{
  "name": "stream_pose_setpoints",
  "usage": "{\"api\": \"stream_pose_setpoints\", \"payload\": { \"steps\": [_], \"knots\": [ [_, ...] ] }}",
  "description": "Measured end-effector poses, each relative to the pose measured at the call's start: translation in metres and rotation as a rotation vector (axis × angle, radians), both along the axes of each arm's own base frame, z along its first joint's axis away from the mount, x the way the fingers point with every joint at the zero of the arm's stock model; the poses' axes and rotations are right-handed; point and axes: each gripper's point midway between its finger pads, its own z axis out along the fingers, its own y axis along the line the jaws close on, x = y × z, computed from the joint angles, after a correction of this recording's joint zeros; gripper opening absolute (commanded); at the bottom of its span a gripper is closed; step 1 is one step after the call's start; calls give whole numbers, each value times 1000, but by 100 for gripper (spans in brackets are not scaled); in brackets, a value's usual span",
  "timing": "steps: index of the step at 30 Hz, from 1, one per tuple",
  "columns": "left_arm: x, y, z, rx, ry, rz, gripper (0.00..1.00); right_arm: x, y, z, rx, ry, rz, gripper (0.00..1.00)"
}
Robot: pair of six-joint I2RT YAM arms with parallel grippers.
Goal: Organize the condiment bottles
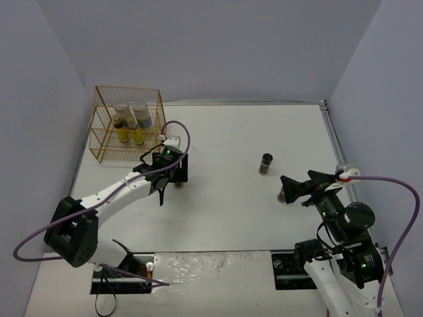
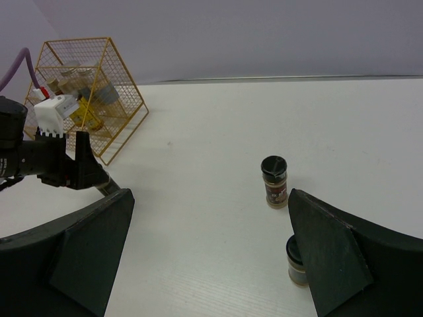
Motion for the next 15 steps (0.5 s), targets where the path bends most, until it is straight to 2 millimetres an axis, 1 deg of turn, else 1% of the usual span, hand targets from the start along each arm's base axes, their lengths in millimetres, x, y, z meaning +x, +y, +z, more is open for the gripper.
{"api": "stream_pose_setpoints", "payload": {
  "steps": [3,8,9,11,13,15],
  "knots": [
    [2,0,0,-1,-5,8,43,0,0,0,0,0,0,100],
    [6,-2,3,-4,-13,13,15,0,0,0,0,0,0,100],
    [6,-2,3,-5,-13,14,12,0,0,0,0,-1,0,100],
    [6,-3,6,-4,-13,13,8,-1,0,1,1,-5,0,100],
    [5,-1,11,2,-11,12,8,-2,0,2,2,-11,1,100],
    [3,2,20,10,-16,14,8,-3,-1,3,3,-15,1,100]
  ]
}}
